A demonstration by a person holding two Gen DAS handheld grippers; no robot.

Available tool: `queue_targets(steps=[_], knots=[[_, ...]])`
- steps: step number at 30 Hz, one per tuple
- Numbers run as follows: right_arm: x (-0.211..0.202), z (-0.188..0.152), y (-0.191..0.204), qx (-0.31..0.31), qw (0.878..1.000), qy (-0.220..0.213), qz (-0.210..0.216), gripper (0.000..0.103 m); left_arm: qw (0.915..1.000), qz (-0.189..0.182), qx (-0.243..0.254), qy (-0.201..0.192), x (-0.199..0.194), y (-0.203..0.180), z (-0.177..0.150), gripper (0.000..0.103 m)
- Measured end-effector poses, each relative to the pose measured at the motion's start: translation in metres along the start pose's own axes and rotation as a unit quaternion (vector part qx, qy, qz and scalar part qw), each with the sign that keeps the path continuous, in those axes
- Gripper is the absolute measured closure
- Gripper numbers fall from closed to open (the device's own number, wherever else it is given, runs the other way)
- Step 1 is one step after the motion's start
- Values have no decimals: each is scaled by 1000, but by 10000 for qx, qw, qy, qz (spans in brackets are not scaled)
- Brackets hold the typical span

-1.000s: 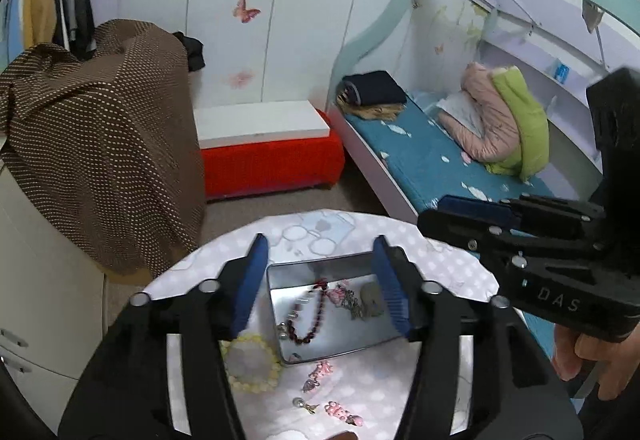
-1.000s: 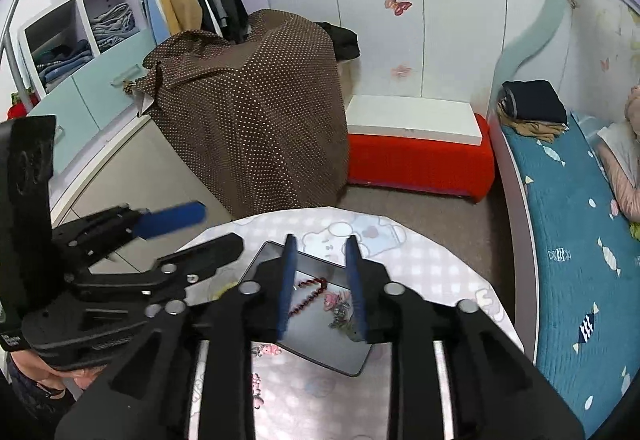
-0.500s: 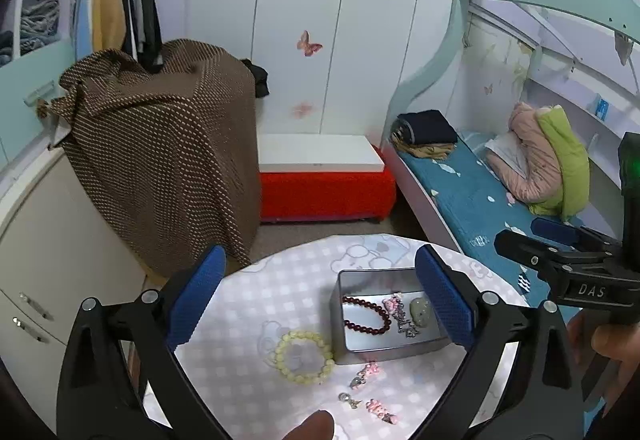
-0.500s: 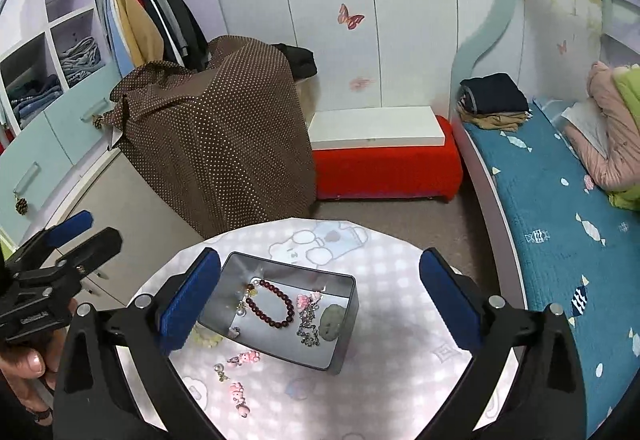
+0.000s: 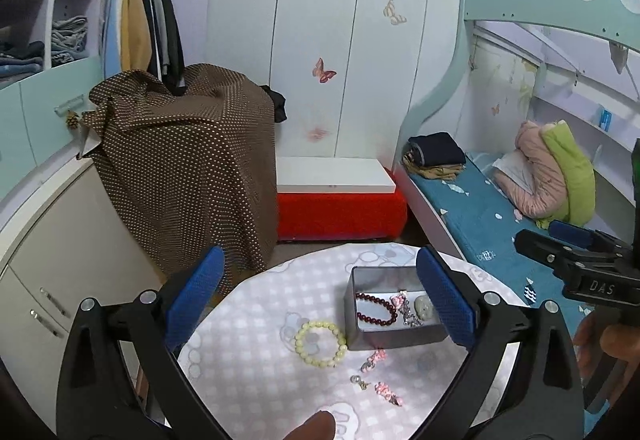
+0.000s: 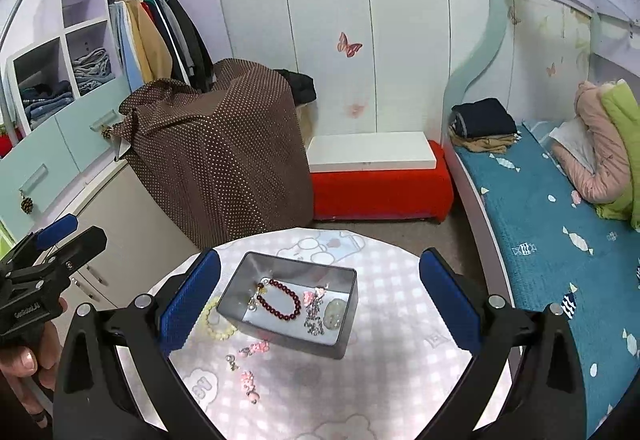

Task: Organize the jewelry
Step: 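Move both grippers back toward the remaining pink charms and yellow bracelet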

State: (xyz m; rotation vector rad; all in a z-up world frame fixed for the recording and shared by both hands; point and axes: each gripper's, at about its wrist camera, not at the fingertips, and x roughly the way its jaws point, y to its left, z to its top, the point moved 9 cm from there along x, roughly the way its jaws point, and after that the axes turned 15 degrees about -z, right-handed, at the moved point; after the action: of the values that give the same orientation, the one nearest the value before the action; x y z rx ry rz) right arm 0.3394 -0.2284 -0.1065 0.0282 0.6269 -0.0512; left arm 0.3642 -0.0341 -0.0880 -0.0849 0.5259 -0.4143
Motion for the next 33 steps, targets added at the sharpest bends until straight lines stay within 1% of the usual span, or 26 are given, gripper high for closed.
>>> queue_targets(steps=[6,10,13,15,18,22,28,33], knots=[[-23,-16,-3,27,9998,-181,-121,8,9998,173,43,-100,-21,-3,-13,6],[-35,-30,0,-103,9988,-330,-345,7,9995,275,71,-154,-34,-6,-23,6],[-37,-46,5,-189,9985,-297,-412,8,9994,320,58,-153,-40,-7,-34,6],[-36,-58,9,-263,9986,-219,-410,8,9993,361,43,-125,-43,-5,-43,6],[-29,-83,17,-387,9987,22,-338,8,9992,390,28,-36,-44,-4,-60,6],[-15,-113,28,-552,9976,349,-245,7,9990,417,-57,166,-40,0,-89,6],[-6,-133,42,-736,9957,544,-118,7,9976,442,-256,465,-34,11,-128,6],[11,-154,60,-992,9914,847,90,7,9965,452,-289,637,-29,15,-148,6]])
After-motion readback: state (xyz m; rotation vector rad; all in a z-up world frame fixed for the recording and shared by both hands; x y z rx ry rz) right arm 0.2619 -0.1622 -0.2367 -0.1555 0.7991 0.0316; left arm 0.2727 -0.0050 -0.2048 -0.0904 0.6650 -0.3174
